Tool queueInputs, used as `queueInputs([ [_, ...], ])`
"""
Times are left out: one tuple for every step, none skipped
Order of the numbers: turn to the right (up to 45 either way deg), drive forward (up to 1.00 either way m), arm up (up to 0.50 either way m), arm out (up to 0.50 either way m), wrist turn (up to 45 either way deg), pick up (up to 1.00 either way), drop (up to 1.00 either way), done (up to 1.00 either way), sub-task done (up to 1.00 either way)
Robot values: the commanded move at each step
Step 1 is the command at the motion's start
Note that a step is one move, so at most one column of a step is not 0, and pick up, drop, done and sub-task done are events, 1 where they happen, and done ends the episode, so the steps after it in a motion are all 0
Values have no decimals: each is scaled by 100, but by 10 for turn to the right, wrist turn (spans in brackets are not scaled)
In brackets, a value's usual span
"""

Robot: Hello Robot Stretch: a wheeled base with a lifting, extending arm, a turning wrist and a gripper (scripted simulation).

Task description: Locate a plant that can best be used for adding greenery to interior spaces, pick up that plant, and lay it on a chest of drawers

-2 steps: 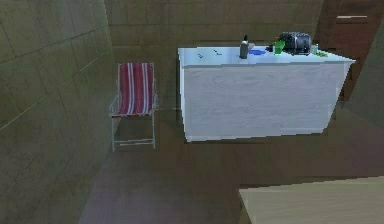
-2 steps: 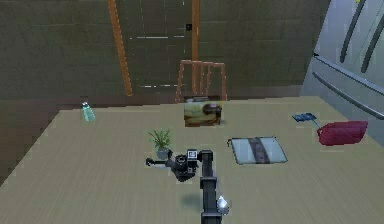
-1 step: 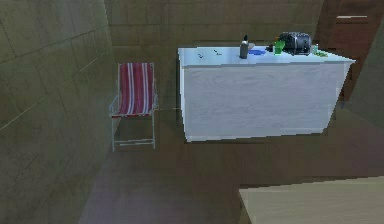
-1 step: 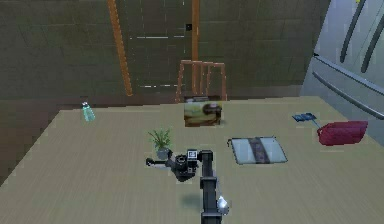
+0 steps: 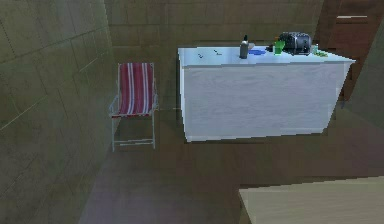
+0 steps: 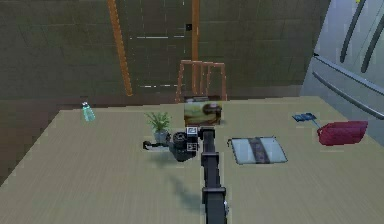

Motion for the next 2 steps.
queueInputs([
  [0,0,26,0,0,0,0,0,0],
  [0,0,0,0,-450,0,0,0,0],
])
